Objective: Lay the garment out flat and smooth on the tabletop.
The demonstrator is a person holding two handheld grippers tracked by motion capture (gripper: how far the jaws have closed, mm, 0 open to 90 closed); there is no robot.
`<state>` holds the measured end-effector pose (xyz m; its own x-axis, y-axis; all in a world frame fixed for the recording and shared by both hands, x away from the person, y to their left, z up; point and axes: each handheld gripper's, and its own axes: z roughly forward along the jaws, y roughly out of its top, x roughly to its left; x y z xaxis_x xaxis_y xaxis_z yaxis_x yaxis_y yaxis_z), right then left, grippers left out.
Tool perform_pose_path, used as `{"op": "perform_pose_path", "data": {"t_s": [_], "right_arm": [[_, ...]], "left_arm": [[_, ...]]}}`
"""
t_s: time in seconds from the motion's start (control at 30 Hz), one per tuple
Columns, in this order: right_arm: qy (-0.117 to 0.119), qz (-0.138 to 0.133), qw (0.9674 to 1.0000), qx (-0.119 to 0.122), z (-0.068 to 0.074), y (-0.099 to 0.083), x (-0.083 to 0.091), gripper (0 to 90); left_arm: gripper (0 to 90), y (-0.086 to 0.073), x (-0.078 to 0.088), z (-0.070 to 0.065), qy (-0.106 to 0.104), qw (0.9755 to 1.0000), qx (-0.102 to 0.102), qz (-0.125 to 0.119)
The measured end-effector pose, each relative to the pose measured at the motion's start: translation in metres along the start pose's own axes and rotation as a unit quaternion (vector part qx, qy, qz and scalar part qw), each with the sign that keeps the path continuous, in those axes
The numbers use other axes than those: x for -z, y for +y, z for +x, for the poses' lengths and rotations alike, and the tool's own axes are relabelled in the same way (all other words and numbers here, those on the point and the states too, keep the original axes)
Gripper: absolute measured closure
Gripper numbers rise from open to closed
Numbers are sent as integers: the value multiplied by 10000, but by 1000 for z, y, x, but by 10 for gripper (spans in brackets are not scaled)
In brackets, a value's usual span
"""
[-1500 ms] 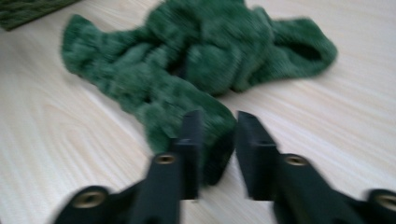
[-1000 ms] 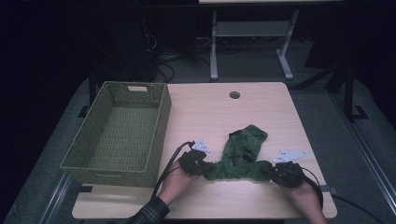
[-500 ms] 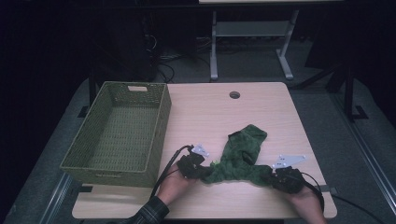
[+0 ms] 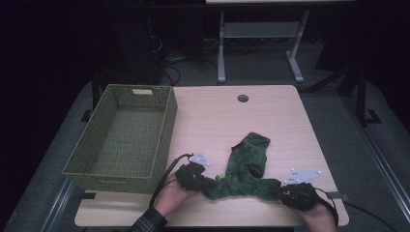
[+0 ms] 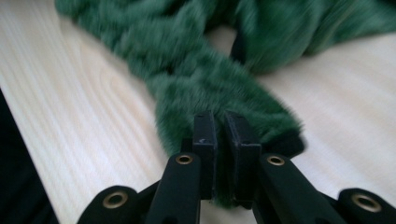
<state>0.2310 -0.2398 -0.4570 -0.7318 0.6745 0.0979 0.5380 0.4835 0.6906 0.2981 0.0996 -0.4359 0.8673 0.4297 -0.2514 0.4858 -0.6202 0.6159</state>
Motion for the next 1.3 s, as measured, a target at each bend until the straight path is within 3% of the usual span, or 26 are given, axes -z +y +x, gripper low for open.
{"op": "perform_pose_path", "data": {"t_s": [0.2,0.37,0.6,0.77,0.93,1.07,1.2,1.3], "right_arm": [[-121,-401,9990,-121,-12,13,5,682],[-164,-454,9986,-220,-20,22,-1,613],[-166,-466,9984,-290,-28,28,-10,547],[-139,-515,9979,-359,-31,31,-13,527],[-125,-507,9977,-437,-29,31,-15,499],[-115,-433,9978,-485,-26,31,-18,460],[-85,-343,9979,-547,-22,30,-24,437],[-168,-287,9979,-548,-20,31,-27,426]], "left_arm": [[691,31,3,13,100,9996,-156,-231],[612,59,-4,27,188,9987,-348,-310],[603,91,-13,41,194,9974,-456,-524],[586,105,-28,49,121,9976,-424,-530],[563,112,-45,52,-91,9978,-350,-551],[551,115,-51,54,-137,9979,-460,-431],[593,113,-58,55,-178,9984,-449,-283],[781,110,-62,53,-249,9981,-516,-205]]}}
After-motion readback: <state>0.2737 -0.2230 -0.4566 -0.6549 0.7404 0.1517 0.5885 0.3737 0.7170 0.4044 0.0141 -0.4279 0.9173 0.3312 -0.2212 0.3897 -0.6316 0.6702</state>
